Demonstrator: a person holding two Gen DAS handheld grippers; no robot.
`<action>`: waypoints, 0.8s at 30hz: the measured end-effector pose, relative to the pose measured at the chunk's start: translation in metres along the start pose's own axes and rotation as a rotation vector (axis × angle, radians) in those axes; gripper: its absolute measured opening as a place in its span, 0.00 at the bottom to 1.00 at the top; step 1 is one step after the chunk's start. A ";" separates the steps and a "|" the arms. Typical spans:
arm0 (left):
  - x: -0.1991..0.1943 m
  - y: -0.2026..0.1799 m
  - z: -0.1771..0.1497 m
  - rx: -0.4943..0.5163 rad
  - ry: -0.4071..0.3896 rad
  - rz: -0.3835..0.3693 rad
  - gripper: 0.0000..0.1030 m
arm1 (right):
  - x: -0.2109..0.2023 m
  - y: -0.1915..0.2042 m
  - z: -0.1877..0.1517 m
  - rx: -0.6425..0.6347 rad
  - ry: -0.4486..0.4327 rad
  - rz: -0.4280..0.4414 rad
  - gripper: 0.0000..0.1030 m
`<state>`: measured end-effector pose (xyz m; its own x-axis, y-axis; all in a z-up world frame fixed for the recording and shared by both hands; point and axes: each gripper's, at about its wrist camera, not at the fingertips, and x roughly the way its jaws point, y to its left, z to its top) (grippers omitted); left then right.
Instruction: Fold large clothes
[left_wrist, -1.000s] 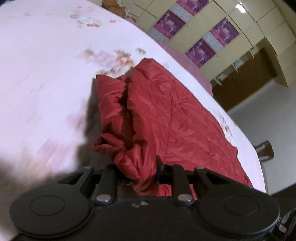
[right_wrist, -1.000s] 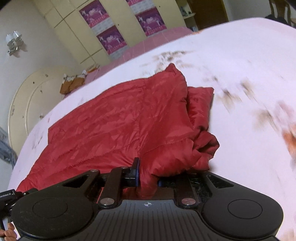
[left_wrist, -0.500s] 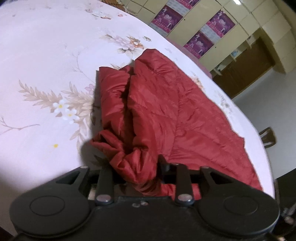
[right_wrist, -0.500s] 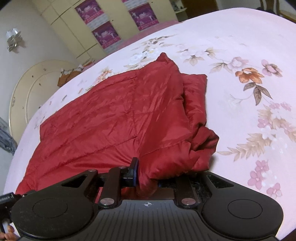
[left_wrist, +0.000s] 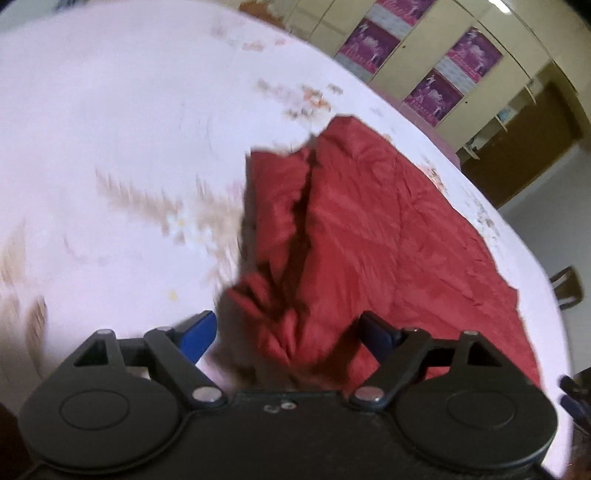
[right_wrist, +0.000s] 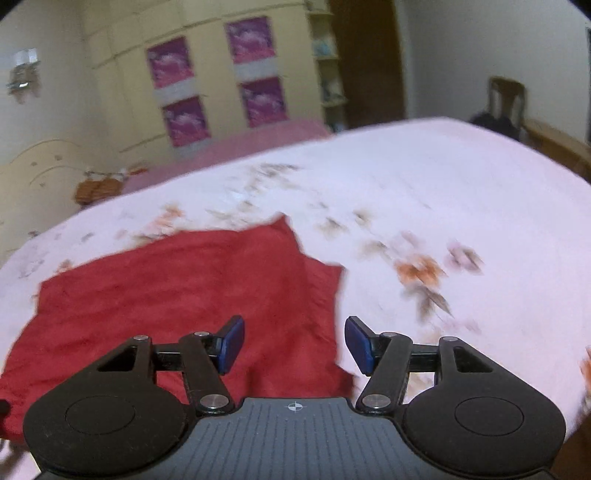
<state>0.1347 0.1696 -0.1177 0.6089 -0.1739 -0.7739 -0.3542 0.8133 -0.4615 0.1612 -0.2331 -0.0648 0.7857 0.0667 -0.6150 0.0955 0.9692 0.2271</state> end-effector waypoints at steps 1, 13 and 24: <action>0.000 0.001 -0.002 -0.016 0.013 -0.012 0.81 | 0.003 0.009 0.003 -0.026 0.000 0.024 0.58; 0.023 -0.006 -0.012 -0.066 -0.033 -0.106 0.79 | 0.093 0.142 -0.004 -0.304 0.087 0.252 0.23; 0.038 -0.004 -0.011 -0.093 -0.029 -0.171 0.39 | 0.173 0.180 -0.035 -0.430 0.179 0.182 0.22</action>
<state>0.1513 0.1533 -0.1496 0.6853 -0.2884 -0.6687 -0.3068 0.7185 -0.6242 0.2927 -0.0388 -0.1564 0.6457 0.2467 -0.7227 -0.3235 0.9456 0.0338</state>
